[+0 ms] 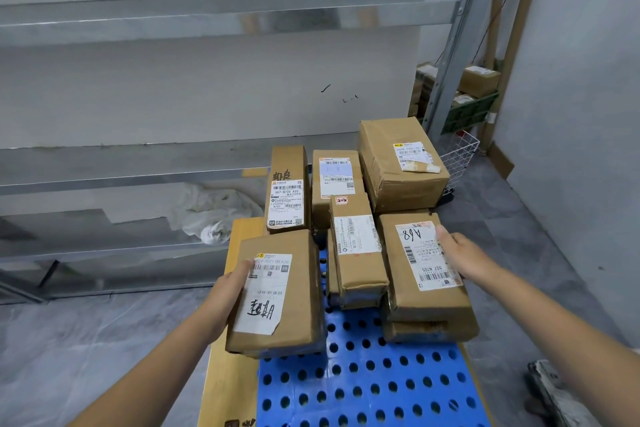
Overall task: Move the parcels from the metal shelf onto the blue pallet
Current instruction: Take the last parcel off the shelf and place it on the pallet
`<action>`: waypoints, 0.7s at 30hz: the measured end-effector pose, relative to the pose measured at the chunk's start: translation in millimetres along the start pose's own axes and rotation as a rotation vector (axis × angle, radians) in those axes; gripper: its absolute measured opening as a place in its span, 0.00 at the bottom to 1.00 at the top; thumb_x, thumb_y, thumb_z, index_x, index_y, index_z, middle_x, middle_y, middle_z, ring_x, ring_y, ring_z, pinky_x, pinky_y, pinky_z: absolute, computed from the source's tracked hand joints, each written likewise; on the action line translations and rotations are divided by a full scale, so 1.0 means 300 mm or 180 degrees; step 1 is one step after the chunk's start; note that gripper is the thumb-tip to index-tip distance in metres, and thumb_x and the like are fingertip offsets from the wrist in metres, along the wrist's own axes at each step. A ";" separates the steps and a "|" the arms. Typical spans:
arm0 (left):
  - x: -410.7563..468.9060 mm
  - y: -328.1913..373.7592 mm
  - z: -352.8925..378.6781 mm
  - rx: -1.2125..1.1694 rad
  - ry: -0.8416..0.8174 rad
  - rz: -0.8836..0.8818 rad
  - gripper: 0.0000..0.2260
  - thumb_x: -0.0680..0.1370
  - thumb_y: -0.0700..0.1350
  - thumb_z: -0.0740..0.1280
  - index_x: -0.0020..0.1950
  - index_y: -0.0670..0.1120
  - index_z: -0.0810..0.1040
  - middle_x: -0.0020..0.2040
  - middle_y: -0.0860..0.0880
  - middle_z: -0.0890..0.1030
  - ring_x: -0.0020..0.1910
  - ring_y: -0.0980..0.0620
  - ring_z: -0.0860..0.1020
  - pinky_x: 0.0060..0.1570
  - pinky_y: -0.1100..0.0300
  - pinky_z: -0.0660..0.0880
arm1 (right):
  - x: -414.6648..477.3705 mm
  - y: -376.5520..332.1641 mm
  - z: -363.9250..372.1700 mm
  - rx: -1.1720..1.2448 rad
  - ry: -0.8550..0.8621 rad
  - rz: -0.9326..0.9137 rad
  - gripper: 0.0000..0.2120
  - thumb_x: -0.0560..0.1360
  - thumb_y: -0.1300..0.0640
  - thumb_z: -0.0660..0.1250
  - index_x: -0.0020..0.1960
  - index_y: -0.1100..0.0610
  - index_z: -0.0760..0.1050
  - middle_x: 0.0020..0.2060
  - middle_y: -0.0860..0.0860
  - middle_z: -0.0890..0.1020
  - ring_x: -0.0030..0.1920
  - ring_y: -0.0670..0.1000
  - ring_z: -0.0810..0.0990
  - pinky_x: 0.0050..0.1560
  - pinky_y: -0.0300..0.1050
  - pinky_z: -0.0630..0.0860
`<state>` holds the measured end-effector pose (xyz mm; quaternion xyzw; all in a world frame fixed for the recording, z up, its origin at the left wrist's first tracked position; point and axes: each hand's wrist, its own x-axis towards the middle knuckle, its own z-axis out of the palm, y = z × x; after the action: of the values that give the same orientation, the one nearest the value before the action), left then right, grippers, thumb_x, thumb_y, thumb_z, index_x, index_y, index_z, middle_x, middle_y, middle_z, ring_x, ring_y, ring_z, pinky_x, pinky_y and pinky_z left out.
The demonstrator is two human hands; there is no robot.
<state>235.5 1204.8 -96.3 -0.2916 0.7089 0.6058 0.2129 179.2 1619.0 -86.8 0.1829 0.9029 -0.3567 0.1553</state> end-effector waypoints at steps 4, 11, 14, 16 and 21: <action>0.009 0.001 -0.007 0.0153 0.0171 0.0060 0.25 0.77 0.65 0.59 0.56 0.45 0.80 0.44 0.46 0.87 0.47 0.44 0.84 0.58 0.46 0.77 | 0.015 0.000 -0.007 -0.0098 -0.0040 0.0003 0.34 0.79 0.34 0.46 0.66 0.60 0.70 0.58 0.56 0.79 0.57 0.54 0.76 0.53 0.50 0.71; 0.062 0.176 0.000 0.0640 0.0803 0.0820 0.24 0.81 0.58 0.59 0.71 0.45 0.71 0.62 0.48 0.75 0.56 0.51 0.70 0.55 0.54 0.64 | 0.092 -0.077 -0.129 0.0274 0.0904 0.0084 0.33 0.80 0.35 0.44 0.57 0.63 0.72 0.58 0.63 0.77 0.58 0.61 0.75 0.55 0.54 0.69; 0.135 0.292 0.033 0.0951 0.0777 0.1021 0.22 0.82 0.54 0.59 0.71 0.42 0.70 0.67 0.46 0.75 0.62 0.48 0.72 0.57 0.55 0.65 | 0.168 -0.181 -0.207 0.0780 0.1031 0.0068 0.36 0.78 0.32 0.46 0.70 0.59 0.67 0.69 0.60 0.72 0.68 0.61 0.70 0.66 0.58 0.66; 0.182 0.353 0.065 0.1111 0.0672 0.1042 0.19 0.81 0.53 0.60 0.66 0.42 0.73 0.60 0.47 0.75 0.58 0.47 0.73 0.54 0.55 0.66 | 0.217 -0.258 -0.229 0.1075 0.0762 -0.0017 0.37 0.75 0.29 0.49 0.72 0.54 0.66 0.70 0.56 0.71 0.68 0.58 0.71 0.67 0.58 0.67; 0.269 0.421 0.128 0.1170 0.0427 0.1065 0.18 0.82 0.50 0.62 0.65 0.39 0.75 0.60 0.42 0.80 0.58 0.44 0.77 0.56 0.53 0.72 | 0.326 -0.349 -0.203 0.0799 0.0105 -0.0301 0.40 0.74 0.30 0.57 0.79 0.50 0.52 0.76 0.50 0.61 0.73 0.55 0.64 0.69 0.54 0.62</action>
<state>88.9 1242.0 -63.1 -0.1662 0.8580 0.4730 0.1117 37.5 1612.1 -23.1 0.1640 0.8612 -0.4707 0.0994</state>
